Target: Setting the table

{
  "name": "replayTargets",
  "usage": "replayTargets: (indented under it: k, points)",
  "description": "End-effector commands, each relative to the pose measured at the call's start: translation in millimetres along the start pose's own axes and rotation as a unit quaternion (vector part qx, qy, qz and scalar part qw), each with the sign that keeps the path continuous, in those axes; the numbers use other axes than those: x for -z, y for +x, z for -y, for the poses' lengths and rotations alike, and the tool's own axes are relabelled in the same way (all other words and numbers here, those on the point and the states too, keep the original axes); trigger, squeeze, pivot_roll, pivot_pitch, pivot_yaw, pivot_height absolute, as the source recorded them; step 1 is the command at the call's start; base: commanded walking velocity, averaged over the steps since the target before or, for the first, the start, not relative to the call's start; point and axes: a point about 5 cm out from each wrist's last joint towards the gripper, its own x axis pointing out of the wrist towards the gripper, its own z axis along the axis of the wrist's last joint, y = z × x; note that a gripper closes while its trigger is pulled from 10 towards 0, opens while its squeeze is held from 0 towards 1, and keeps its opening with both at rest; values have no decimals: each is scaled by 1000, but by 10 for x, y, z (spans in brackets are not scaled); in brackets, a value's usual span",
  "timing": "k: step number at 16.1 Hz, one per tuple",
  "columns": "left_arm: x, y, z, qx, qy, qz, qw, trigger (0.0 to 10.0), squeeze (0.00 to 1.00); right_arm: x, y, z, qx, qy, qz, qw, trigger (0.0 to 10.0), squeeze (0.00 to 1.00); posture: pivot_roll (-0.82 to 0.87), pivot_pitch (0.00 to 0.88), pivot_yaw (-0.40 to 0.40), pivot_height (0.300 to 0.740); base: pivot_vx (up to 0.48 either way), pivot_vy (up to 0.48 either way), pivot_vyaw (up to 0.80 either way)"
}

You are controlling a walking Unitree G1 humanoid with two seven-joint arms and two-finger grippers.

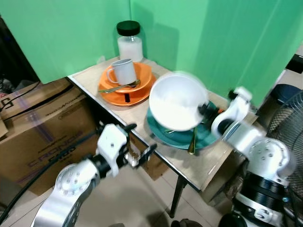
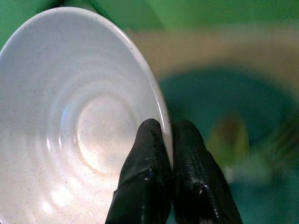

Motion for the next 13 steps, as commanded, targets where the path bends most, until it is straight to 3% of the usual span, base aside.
replayTargets:
  k: [1, 2, 3, 4, 5, 6, 7, 9, 13]
  points:
    - [-57, 23, -123, -46, 17, 13, 999, 10000, 0, -271, -159, -177, -43, -73, 90, 992, 941, 0, 25, 0, 38, 740, 0, 0, 0]
    - [-92, 49, -158, -65, 23, 20, 997, 10000, 0, -315, -220, -177, -40, -109, 113, 987, 4196, 0, 24, 0, 39, 740, 0, 0, 0]
    - [-142, 76, -203, -97, 32, 35, 994, 10000, 0, -349, -287, -176, -45, -118, 149, 981, 10000, 0, 25, 0, 40, 740, 0, 0, 0]
    - [-171, 90, -241, -129, 30, 44, 990, 10000, 0, -341, -346, -180, -55, -129, 168, 976, 10000, 0, 20, 0, 36, 740, 0, 0, 0]
    - [-185, 86, -262, -163, 32, 54, 985, 10000, 0, -364, -417, -193, -41, -201, 209, 956, 10000, 0, 14, 0, 34, 740, 0, 0, 0]
    - [-189, 75, -257, -178, 39, 59, 982, 10000, 0, -355, -450, -220, -39, -235, 230, 944, 10000, 0, 13, 0, 35, 740, 0, 0, 0]
    - [-185, 69, -255, -193, 33, 61, 979, 10000, 0, -315, -447, -219, -40, -223, 232, 946, 10000, 0, 10, 0, 34, 740, 0, 0, -475]
    - [-193, 73, -254, -221, 34, 62, 973, 10000, 0, -180, -440, -194, -35, -249, 241, 938, 10000, 0, 10, 0, 30, 740, 0, 0, -772]
    - [-205, 68, -270, -243, 39, 65, 967, 10000, 0, -176, -485, -189, -41, -253, 266, 929, 10000, 0, 12, 0, 24, 740, 0, 0, -788]
